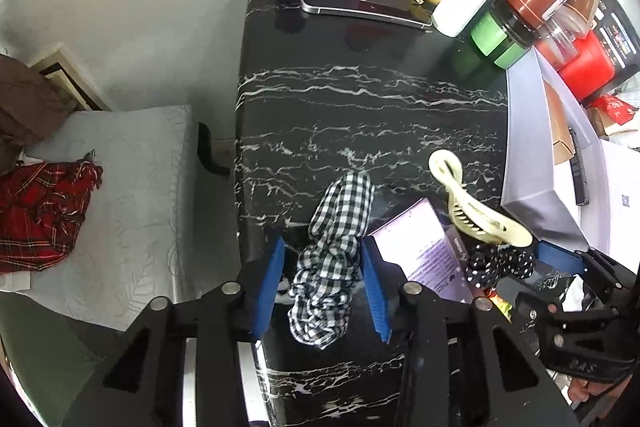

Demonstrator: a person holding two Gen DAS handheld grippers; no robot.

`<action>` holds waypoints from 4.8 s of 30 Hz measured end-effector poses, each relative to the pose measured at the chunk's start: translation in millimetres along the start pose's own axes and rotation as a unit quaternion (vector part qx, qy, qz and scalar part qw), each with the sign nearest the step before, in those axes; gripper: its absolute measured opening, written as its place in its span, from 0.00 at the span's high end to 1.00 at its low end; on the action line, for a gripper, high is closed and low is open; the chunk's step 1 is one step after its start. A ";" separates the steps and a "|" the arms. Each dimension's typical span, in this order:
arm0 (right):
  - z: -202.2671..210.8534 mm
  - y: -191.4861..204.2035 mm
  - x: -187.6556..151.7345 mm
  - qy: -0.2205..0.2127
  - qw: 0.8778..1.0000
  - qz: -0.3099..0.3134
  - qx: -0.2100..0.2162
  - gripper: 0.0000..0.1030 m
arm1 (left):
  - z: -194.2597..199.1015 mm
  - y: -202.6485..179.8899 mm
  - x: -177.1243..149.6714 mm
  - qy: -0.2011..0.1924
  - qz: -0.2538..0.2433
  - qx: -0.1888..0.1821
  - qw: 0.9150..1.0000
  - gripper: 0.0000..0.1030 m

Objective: Organize rigid objects

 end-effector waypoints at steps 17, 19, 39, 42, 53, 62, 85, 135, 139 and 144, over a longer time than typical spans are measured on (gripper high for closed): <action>-7.5 17.7 -1.1 0.034 0.998 0.038 0.024 0.74 | -1.1 -10.6 -14.3 0.011 -0.057 0.010 0.998 0.78; -6.5 20.0 -3.0 0.035 0.998 0.049 0.024 0.81 | 1.3 -10.1 -16.7 0.015 -0.054 0.009 0.998 0.78; 47.8 35.1 -31.7 0.011 0.998 0.046 0.050 0.86 | 68.6 -20.0 -34.3 -0.007 -0.050 -0.003 0.999 0.78; 59.1 38.0 -35.4 0.006 0.998 0.047 0.048 0.86 | 79.7 -24.0 -38.1 -0.011 -0.053 -0.006 0.999 0.78; 104.7 42.5 -56.5 -0.019 0.998 0.032 0.047 0.86 | 121.8 -44.7 -56.1 -0.033 -0.073 -0.022 0.997 0.78; 133.5 43.7 -83.8 -0.024 0.998 0.011 0.056 0.86 | 151.1 -66.7 -77.4 -0.045 -0.098 -0.043 0.993 0.78; 190.3 8.4 -134.7 -0.050 0.998 -0.015 0.033 0.86 | 178.6 -140.3 -103.0 -0.061 -0.126 -0.070 0.988 0.78; 150.1 -171.7 37.7 -0.032 0.997 -0.069 -0.033 0.86 | 71.4 -278.7 84.4 -0.077 -0.153 -0.069 0.983 0.78; 133.6 -174.8 46.3 -0.026 0.997 -0.067 -0.032 0.86 | 54.2 -277.4 92.1 -0.070 -0.147 -0.065 0.984 0.78; 111.9 -181.3 53.9 -0.020 0.996 -0.077 -0.038 0.86 | 24.5 -275.4 98.9 -0.051 -0.138 -0.064 0.987 0.78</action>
Point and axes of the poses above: each gripper's, at about its wrist camera, not at the fingertips, and z roughly against the way its jaws point, y to its left, x to its top, the point moved 4 cm from there along -z, roughly the way its jaws point, and after that the axes turned 9 degrees about -y, right-handed, at the moved point
